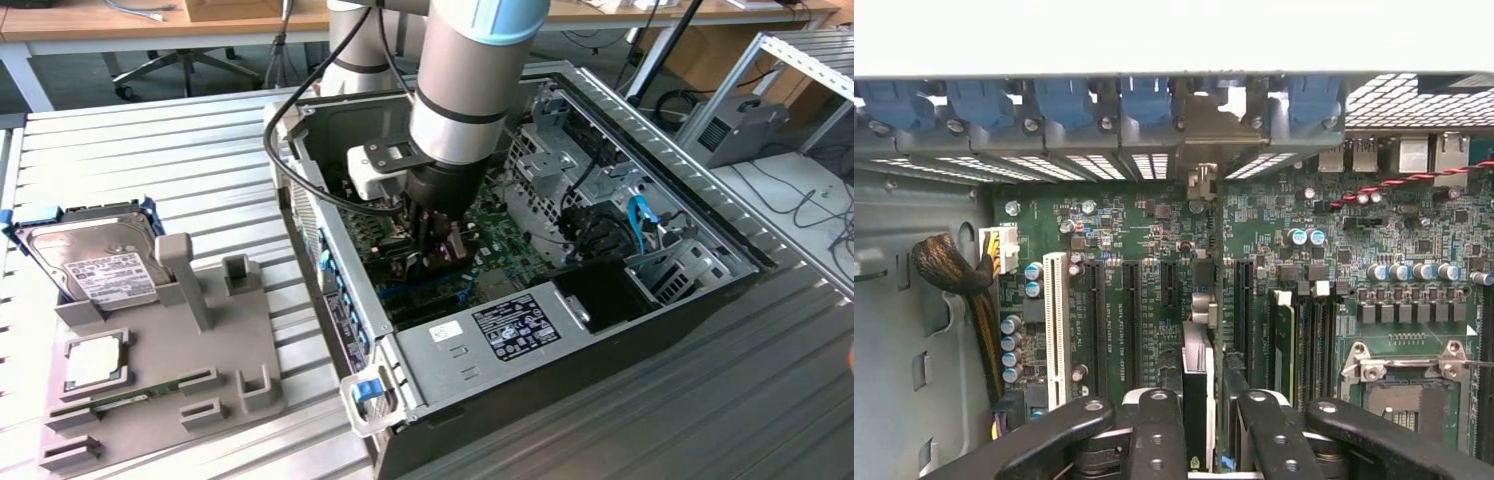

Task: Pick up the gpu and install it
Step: 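Insert the gpu into the slot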

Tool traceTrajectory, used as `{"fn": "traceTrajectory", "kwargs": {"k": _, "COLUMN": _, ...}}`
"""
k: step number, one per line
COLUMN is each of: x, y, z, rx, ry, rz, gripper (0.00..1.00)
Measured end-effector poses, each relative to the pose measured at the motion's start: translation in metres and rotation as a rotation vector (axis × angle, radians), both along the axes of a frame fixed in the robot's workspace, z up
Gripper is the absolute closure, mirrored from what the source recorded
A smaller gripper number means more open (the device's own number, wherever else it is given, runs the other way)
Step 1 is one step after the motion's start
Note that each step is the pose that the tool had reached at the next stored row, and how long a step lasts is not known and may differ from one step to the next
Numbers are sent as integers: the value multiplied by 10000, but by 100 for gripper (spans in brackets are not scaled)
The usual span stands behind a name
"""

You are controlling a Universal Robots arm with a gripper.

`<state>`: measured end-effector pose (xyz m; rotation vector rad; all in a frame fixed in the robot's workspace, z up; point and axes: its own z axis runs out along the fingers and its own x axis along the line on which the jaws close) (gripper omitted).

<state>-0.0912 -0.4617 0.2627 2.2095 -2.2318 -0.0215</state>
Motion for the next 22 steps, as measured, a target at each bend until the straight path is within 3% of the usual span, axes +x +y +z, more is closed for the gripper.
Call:
{"fn": "traceTrajectory", "kwargs": {"k": 10, "x": 0, "y": 15, "z": -3, "rx": 7, "ry": 2, "rz": 141, "gripper": 74}}
{"fn": "traceTrajectory", "kwargs": {"k": 17, "x": 0, "y": 19, "z": -27, "rx": 114, "ry": -3, "rz": 150, "gripper": 74}}
{"fn": "traceTrajectory", "kwargs": {"k": 22, "x": 0, "y": 18, "z": -34, "rx": 152, "ry": -1, "rz": 156, "gripper": 74}}
